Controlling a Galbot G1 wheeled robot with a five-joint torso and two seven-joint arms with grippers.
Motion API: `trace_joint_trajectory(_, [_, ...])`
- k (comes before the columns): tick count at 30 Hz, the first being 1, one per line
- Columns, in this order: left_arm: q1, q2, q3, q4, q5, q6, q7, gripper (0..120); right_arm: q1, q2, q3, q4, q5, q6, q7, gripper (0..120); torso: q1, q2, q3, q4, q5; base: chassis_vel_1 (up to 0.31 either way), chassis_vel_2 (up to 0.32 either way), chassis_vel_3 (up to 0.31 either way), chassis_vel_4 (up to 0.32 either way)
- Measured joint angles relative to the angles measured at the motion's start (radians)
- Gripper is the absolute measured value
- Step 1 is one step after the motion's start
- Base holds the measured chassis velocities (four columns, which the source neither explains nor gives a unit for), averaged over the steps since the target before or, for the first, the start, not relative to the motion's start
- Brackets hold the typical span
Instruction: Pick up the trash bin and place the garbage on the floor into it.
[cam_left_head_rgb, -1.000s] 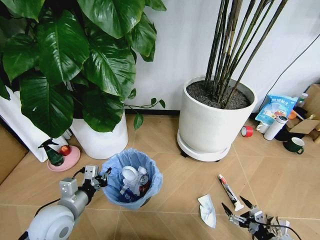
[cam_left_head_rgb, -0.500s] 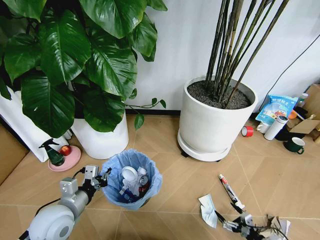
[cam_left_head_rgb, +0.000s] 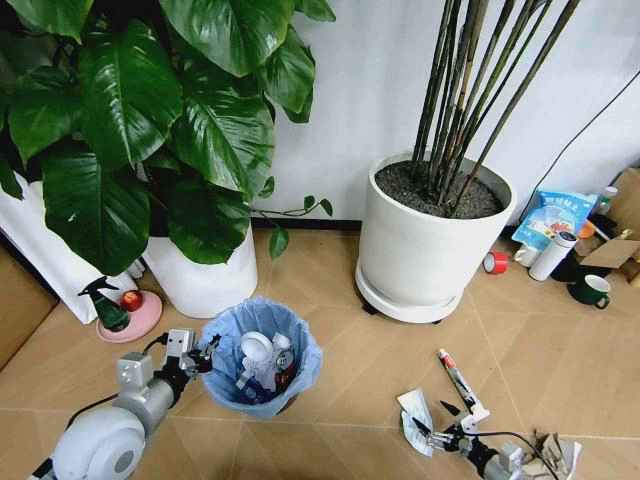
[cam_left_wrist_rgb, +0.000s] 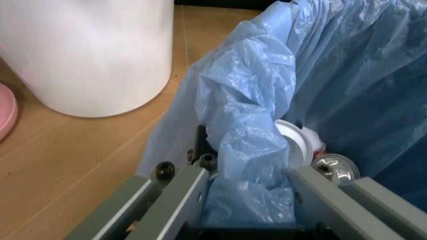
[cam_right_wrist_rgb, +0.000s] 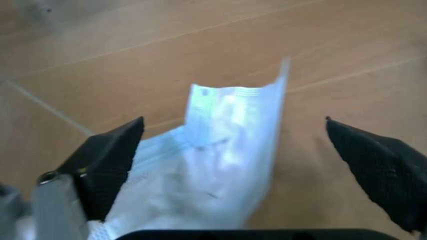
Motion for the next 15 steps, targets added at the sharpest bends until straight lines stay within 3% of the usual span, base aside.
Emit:
trace_joint_trajectory(4, [0.0, 0.0, 0.0, 0.003, -0.002, 0.0, -0.001, 1, 0.011, 0.003, -0.014, -0.014, -0.005, -0.002, -0.003, 84, 0.0, 0.0, 0.0, 0.0, 0.0001, 0.0, 0.0, 0.0, 0.0])
trace_joint_trajectory(8, [-0.002, 0.003, -0.001, 0.005, -0.006, 0.0, -0.001, 1, 0.014, -0.001, -0.016, -0.024, -0.005, -0.003, -0.004, 63, 0.0, 0.0, 0.0, -0.0001, -0.0001, 0.0, 0.0, 0.0, 0.0])
trace_joint_trajectory(10, [-0.003, 0.003, -0.001, 0.006, -0.007, 0.0, -0.001, 1, 0.014, -0.002, -0.015, -0.024, -0.005, -0.003, -0.004, 60, 0.0, 0.0, 0.0, -0.0001, -0.0001, 0.0, 0.0, 0.0, 0.0])
trace_joint_trajectory(15, [-0.004, 0.003, 0.0, 0.008, -0.007, 0.0, -0.002, 1, 0.012, -0.003, -0.014, -0.02, 0.001, -0.002, -0.004, 39, 0.0, 0.0, 0.0, -0.0001, 0.0, 0.0, 0.0, 0.0, 0.0])
